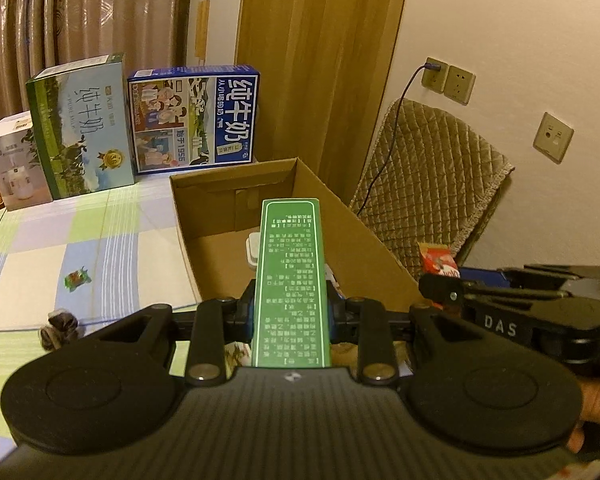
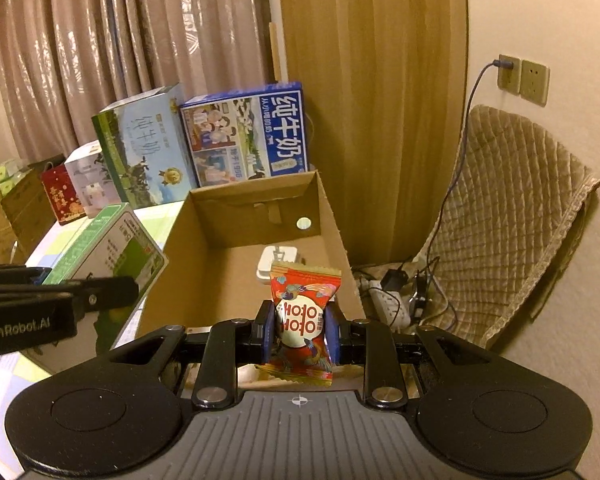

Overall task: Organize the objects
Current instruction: 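Carry the green box and red candy packet over the cardboard box, then open both grippers to drop the green box and candy into the cardboard box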

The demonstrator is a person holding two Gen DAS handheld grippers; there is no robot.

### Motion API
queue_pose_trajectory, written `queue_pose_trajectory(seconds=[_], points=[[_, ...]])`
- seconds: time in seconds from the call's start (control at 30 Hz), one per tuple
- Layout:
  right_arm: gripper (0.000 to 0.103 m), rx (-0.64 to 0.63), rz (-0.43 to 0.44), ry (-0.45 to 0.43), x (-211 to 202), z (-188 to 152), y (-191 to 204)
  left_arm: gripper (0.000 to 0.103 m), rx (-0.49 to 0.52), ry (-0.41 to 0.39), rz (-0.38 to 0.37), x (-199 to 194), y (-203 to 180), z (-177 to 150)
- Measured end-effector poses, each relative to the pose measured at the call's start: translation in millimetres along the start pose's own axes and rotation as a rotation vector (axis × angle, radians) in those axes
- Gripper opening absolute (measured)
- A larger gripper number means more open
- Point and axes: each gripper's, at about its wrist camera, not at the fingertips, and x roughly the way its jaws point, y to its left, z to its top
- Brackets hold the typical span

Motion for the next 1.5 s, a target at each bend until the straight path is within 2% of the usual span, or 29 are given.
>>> queue_pose_trajectory(seconds=[0.23,0.53,0.6,1.03,1.1,1.17,1.2,1.23,1.43,1.5], points=[[0.023,0.01,0.007,0.01,21.4,16.4,-8.3,0.025,-0.005,0.02,0.007,31.3,8.4,17.0],[0.023,0.028,0.002,0.024,50.4,25.6,-16.2,0.025,-0.011,0.044,-0.004,79.9,16.9,23.7],[0.023,0.035,0.005,0.031,55.1,23.5,-18.4,0.025,-0.01,0.055,0.021,86.9,20.4,24.3],[0.023,0.045,0.054,0.052,58.8,17.0,-6.9,0.026,-0.013,0.029,0.06,63.9,44.3,19.6],[0.023,0.055,0.078,0.049,58.3,19.8,-4.5,0.029,-0.017,0.026,0.063,60.4,46.9,19.3],[0.032,0.082,0.125,0.04,58.2,23.0,-4.3,0.032,-0.02,0.024,0.069,57.5,49.3,18.2],[0.049,0.104,0.137,0.038,57.9,24.2,-5.3,0.033,-0.023,0.023,0.072,56.4,50.8,17.4],[0.061,0.121,0.139,0.032,56.9,25.9,-6.5,0.033,-0.025,0.024,0.073,55.3,51.9,16.5],[0.061,0.116,0.116,0.012,46.9,27.0,-6.6,0.04,-0.045,0.033,0.081,45.7,63.7,7.5],[0.061,0.118,0.115,0.016,43.8,25.6,-5.9,0.045,-0.047,0.033,0.086,40.6,65.6,4.8]])
